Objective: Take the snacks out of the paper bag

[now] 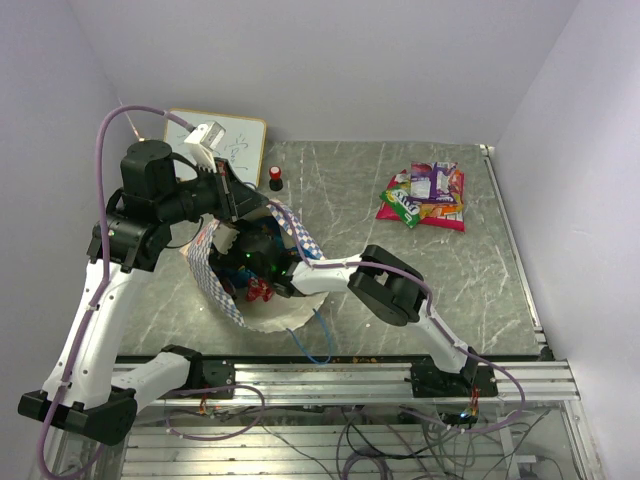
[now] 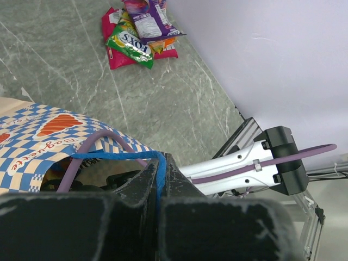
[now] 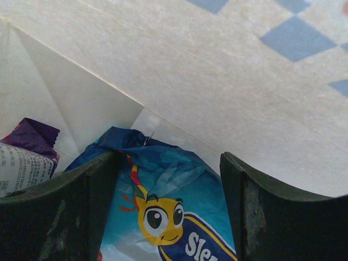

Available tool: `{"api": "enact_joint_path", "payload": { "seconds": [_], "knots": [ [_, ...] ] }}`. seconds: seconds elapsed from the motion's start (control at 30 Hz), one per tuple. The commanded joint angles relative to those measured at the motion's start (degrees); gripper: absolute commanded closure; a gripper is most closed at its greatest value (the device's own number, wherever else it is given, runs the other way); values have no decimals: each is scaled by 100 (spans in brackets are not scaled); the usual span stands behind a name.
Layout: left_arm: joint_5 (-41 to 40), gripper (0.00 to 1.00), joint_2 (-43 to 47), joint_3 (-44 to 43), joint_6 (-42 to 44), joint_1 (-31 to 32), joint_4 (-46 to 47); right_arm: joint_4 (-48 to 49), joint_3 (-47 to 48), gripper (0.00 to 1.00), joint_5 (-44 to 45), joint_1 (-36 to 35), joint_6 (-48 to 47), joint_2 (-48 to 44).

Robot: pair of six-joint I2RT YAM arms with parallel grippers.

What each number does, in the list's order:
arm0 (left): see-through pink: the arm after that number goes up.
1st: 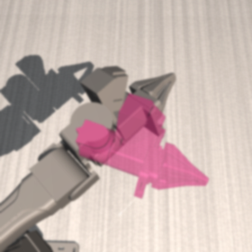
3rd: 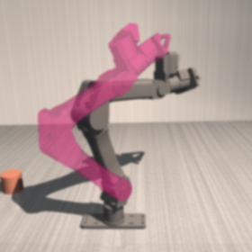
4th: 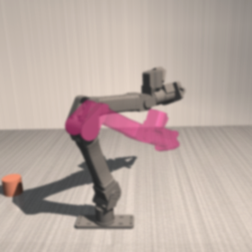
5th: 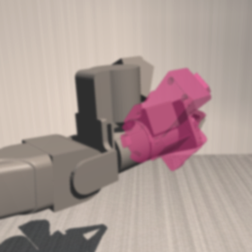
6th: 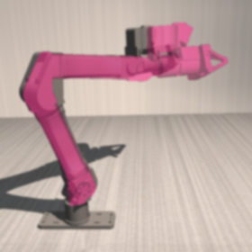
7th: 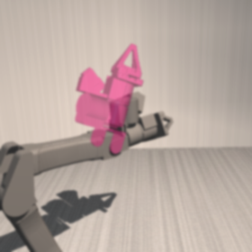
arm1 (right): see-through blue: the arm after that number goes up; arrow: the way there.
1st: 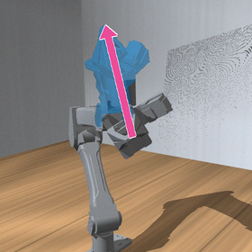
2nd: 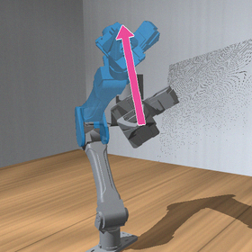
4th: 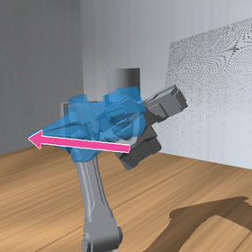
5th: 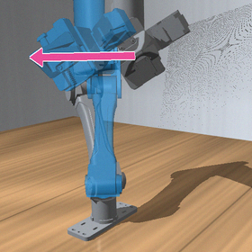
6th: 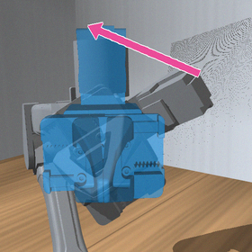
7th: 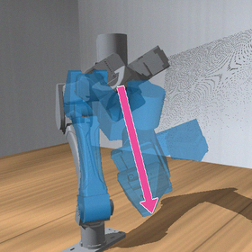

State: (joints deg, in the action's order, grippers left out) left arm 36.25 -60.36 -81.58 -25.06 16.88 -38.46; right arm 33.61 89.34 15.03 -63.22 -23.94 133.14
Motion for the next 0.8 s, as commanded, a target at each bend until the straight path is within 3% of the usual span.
{"api": "enact_joint_path", "payload": {
  "seconds": [0.0,0.17,0.5,0.77],
  "knots": [
    [121,93,155,-63,-63,59,219,93,-151,30,124,73,50,138],
    [-83,93,331,-39,-33,59,167,-97,-164,48,-73,73,184,104],
    [-225,93,527,19,-23,61,90,-297,-309,96,-237,83,308,-63],
    [-450,93,524,27,-24,58,-80,-348,-707,100,-391,80,366,-687]
  ]
}}
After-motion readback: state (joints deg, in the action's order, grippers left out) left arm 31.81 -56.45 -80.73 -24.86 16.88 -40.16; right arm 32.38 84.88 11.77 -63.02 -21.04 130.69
